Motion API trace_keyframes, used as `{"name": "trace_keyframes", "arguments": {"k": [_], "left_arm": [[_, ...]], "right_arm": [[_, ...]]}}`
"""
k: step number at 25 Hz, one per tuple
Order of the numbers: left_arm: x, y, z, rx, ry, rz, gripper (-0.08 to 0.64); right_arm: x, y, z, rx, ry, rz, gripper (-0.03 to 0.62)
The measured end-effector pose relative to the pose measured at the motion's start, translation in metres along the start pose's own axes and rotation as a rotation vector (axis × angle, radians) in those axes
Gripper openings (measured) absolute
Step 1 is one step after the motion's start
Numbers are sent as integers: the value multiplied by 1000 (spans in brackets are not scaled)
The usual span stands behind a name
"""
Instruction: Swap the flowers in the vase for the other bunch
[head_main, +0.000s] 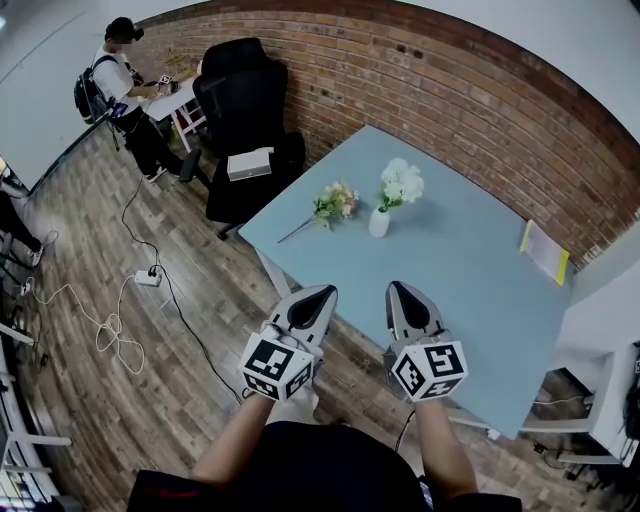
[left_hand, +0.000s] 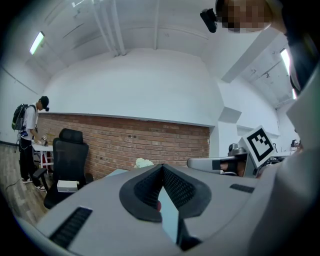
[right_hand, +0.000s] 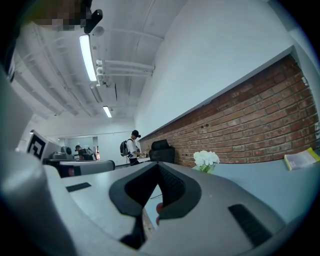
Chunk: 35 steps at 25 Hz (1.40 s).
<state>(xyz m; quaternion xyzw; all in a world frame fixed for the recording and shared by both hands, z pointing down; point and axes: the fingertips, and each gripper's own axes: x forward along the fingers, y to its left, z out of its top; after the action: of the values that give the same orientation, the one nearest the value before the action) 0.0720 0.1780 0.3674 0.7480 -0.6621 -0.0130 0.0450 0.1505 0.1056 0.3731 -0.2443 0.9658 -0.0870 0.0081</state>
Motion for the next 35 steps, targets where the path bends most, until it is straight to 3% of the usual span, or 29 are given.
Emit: {"name": "trace_keyframes", "arguments": {"k": [20, 35], "left_arm": [[64, 87, 13, -33, 11, -75, 6], [79, 173, 21, -55, -7, -105, 6]], "right_arm": [[102, -25, 13, 0, 23, -85, 12], [184, -5, 4, -23, 61, -108, 12]]}}
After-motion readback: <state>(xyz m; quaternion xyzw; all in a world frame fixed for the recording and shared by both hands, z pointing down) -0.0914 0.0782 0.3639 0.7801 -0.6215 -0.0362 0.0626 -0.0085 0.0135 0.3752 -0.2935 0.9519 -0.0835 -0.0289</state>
